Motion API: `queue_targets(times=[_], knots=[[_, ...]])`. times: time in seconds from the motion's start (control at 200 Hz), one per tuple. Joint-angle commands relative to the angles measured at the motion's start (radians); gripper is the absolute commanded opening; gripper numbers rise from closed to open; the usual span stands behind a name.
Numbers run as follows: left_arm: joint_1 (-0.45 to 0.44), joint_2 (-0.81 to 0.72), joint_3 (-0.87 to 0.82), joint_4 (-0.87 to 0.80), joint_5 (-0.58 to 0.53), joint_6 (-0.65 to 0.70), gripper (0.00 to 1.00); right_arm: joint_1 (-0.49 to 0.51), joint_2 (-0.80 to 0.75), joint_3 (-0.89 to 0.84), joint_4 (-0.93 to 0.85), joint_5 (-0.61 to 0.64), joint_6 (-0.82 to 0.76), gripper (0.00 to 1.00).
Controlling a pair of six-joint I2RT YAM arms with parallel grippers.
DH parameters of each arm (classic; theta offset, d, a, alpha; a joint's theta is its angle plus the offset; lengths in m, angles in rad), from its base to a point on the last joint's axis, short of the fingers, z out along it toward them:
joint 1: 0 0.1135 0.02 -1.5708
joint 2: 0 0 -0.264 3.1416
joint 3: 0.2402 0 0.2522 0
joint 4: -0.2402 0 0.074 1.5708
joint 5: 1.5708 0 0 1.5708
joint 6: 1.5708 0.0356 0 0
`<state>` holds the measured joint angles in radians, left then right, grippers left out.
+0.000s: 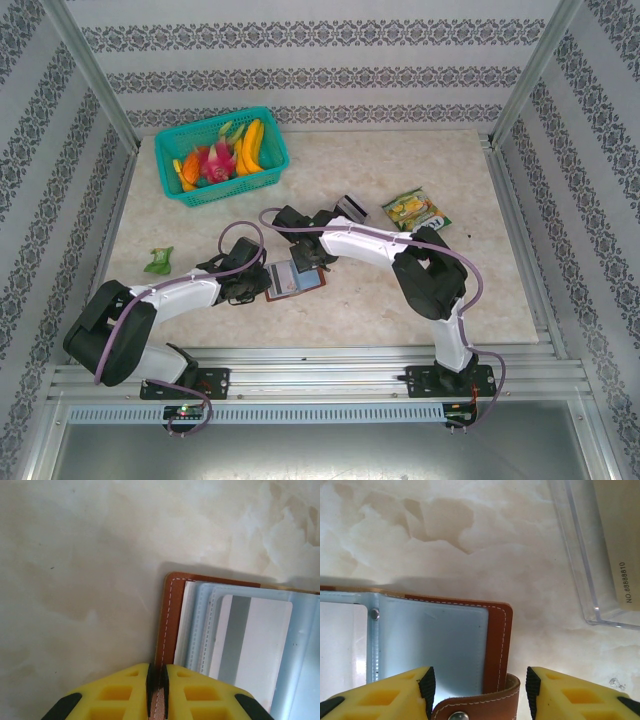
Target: Put the credit cards into the card holder
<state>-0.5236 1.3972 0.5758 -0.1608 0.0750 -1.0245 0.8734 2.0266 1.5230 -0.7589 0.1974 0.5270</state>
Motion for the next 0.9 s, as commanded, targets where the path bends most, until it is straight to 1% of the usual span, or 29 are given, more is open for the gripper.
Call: queue_targets(times=[0.0, 0.075, 0.18, 0.31, 0.564, 0.774, 0.894], knots=[[0.004, 0.002, 0.019, -0.007, -0.002, 0.021, 0.17, 0.010, -0.012, -0.006, -0.008, 0.002, 0.015, 0.50], [0.005, 0.004, 0.019, -0.006, 0.001, 0.018, 0.17, 0.013, -0.001, -0.002, -0.009, -0.021, 0.016, 0.51], [0.005, 0.004, 0.021, -0.006, 0.003, 0.020, 0.17, 0.027, 0.003, -0.005, -0.007, -0.004, 0.015, 0.58], [0.005, 0.005, 0.022, -0.008, 0.000, 0.021, 0.17, 0.028, 0.013, -0.005, -0.003, -0.013, 0.012, 0.59], [0.005, -0.001, 0.019, -0.012, 0.000, 0.021, 0.17, 0.028, 0.020, -0.012, -0.020, 0.029, 0.016, 0.57], [0.005, 0.001, 0.016, -0.007, 0.000, 0.015, 0.17, 0.031, 0.031, -0.006, -0.030, 0.029, 0.001, 0.64], [0.004, 0.001, 0.017, -0.007, 0.002, 0.018, 0.17, 0.032, 0.043, 0.003, -0.050, 0.061, 0.006, 0.64]])
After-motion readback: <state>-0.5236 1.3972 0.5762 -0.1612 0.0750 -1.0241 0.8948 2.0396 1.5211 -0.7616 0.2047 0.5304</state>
